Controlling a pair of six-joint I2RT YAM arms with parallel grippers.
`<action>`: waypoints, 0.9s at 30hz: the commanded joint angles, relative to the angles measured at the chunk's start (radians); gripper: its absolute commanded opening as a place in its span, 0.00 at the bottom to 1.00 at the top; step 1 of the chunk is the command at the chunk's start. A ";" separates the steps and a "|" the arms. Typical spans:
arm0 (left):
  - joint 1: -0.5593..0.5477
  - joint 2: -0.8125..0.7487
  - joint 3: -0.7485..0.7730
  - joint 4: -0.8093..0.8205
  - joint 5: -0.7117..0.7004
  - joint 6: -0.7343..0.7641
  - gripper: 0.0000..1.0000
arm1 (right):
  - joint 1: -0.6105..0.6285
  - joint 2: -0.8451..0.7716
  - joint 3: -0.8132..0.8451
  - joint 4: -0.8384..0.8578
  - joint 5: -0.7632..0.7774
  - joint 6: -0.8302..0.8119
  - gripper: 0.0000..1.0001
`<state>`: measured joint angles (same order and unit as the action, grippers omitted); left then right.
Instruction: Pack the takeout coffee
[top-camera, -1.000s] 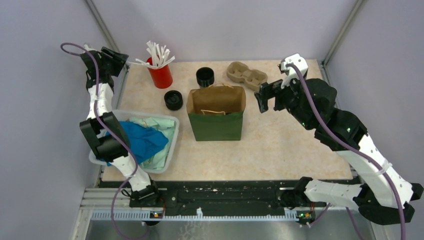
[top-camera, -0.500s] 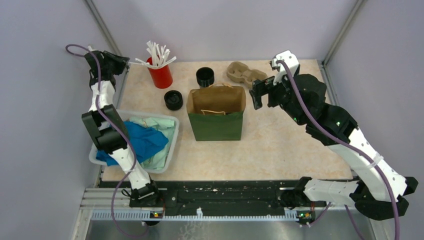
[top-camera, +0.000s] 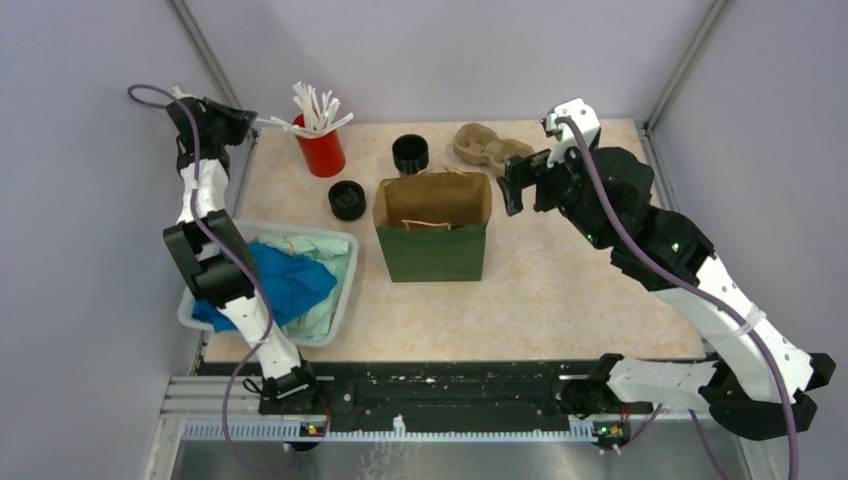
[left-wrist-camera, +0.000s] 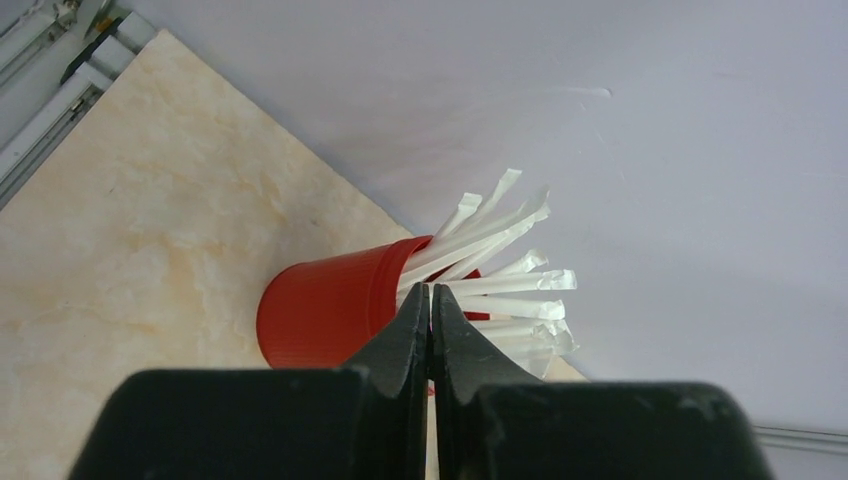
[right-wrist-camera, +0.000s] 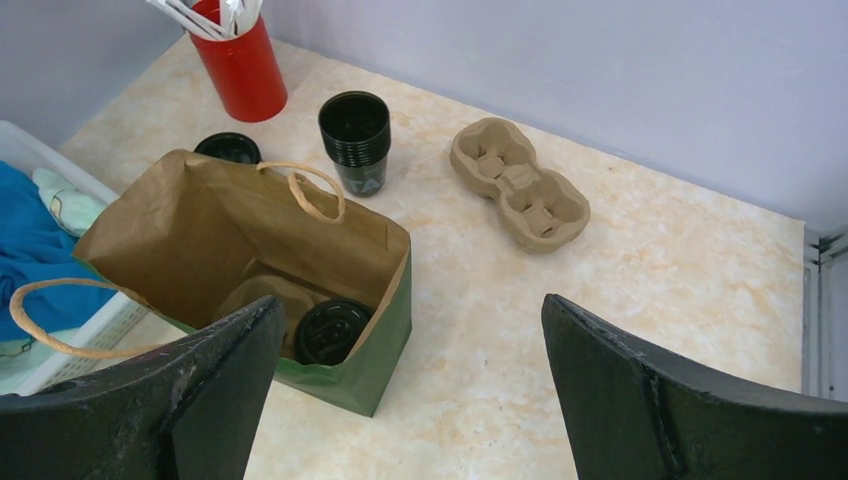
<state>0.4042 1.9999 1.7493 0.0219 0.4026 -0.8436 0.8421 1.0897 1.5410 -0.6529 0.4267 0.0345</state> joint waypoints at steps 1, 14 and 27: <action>0.000 -0.114 -0.069 0.035 -0.043 0.015 0.04 | 0.003 -0.012 0.014 0.035 -0.018 0.015 0.99; -0.016 -0.387 -0.297 0.160 -0.150 -0.091 0.05 | 0.003 -0.176 -0.066 0.032 -0.093 0.031 0.99; -0.017 -0.579 -0.078 -0.160 0.010 0.096 0.06 | 0.003 -0.242 -0.097 0.001 -0.182 0.016 0.99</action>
<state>0.3908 1.5398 1.5333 -0.0193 0.2958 -0.8742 0.8421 0.8742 1.4754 -0.6575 0.2993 0.0532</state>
